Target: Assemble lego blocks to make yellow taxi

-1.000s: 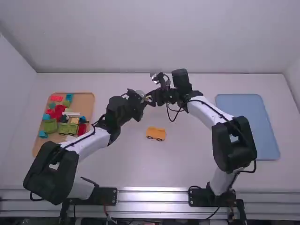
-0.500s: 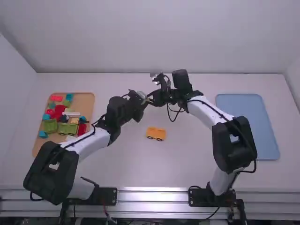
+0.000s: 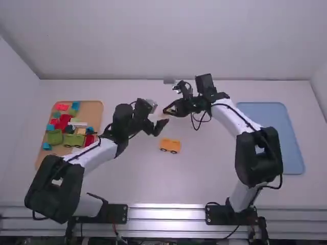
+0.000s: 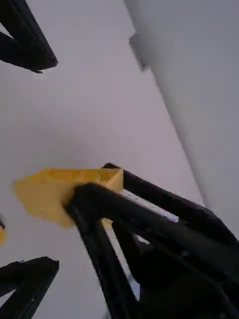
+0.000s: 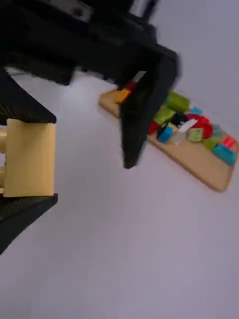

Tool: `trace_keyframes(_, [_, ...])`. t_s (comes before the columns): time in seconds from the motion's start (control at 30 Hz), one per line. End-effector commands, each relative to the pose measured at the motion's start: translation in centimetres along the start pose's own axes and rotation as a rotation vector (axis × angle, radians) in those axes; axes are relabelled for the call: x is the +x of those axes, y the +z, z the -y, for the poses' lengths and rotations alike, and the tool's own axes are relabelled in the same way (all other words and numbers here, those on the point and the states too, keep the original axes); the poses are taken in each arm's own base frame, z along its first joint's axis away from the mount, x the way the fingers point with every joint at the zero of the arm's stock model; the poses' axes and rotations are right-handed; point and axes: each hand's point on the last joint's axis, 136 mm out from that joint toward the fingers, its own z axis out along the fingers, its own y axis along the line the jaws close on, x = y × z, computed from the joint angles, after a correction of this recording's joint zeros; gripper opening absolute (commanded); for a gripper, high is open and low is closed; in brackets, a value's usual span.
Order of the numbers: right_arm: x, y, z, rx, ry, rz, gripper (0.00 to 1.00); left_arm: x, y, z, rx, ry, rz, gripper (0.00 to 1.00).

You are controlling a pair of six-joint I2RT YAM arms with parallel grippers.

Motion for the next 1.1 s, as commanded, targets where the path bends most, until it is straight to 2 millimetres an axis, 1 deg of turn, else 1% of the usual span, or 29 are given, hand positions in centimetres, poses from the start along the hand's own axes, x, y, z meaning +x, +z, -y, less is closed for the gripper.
trace_keyframes(0.0, [-3.1,-2.0,-3.5,-0.026,-0.332,0.03,0.13,-2.7,-2.2,2.9,0.25,-0.003,0.075,0.99])
trace_keyframes(0.03, [-3.1,-2.1,-3.7,-0.028,-0.337,0.027,0.13,-2.7,-2.3,3.0,0.26,-0.003,0.076,0.99])
trace_keyframes(0.07, [-3.1,-2.4,-4.3,-0.043,-0.364,0.016,0.12,-2.7,-2.7,3.3,0.304,-0.003,0.081,0.99])
trace_keyframes(0.13, [-2.6,-3.4,-6.1,-0.095,-0.459,-0.015,0.12,-2.3,-3.5,4.6,0.442,0.018,0.093,0.99])
trace_keyframes(0.23, [-2.2,-3.8,-6.9,-0.11,-0.515,-0.04,0.13,-1.9,-3.7,5.6,0.519,0.047,0.103,0.99])
trace_keyframes(0.27, [-2.0,-4.1,-7.3,-0.119,-0.529,-0.051,0.13,-2.0,-3.9,6.2,0.561,0.057,0.111,0.99])
trace_keyframes(0.37, [-1.4,-4.3,-8.1,-0.142,-0.559,-0.07,0.14,-2.2,-4.4,6.9,0.623,0.071,0.129,0.99])
trace_keyframes(0.4, [-0.9,-4.2,-8.5,-0.156,-0.576,-0.088,0.14,-2.3,-4.5,7.1,0.648,0.07,0.131,0.99])
trace_keyframes(0.43, [-0.9,-4.1,-8.5,-0.158,-0.579,-0.09,0.14,-2.3,-4.5,7.1,0.65,0.069,0.131,0.99])
trace_keyframes(0.53, [0.3,-3.7,-8.8,-0.159,-0.624,-0.142,0.14,-2.3,-4.5,7.2,0.666,0.057,0.125,0.99])
trace_keyframes(0.6, [0.6,-3.5,-8.9,-0.163,-0.635,-0.156,0.14,-2.3,-4.4,7.3,0.669,0.051,0.121,0.99])
trace_keyframes(0.7, [0.9,-2.6,-9.3,-0.152,-0.659,-0.188,0.13,-1.9,-3.9,7.6,0.659,0.033,0.101,1.0])
trace_keyframes(0.83, [1.2,-2.1,-9.8,-0.163,-0.688,-0.2,0.1,-1.7,-3.7,7.7,0.651,0.024,0.093,0.84])
trace_keyframes(0.87, [1.2,-2.1,-9.8,-0.163,-0.687,-0.2,0.1,-1.7,-3.7,7.5,0.646,0.02,0.092,0.77])
trace_keyframes(0.97, [1.0,-2.3,-9.8,-0.166,-0.685,-0.192,0.09,-1.6,-3.8,7.3,0.641,0.015,0.09,0.73])
trace_keyframes(1.07, [0.8,-2.7,-9.3,-0.158,-0.675,-0.181,0.09,-1.6,-3.8,7.2,0.639,0.013,0.09,0.7])
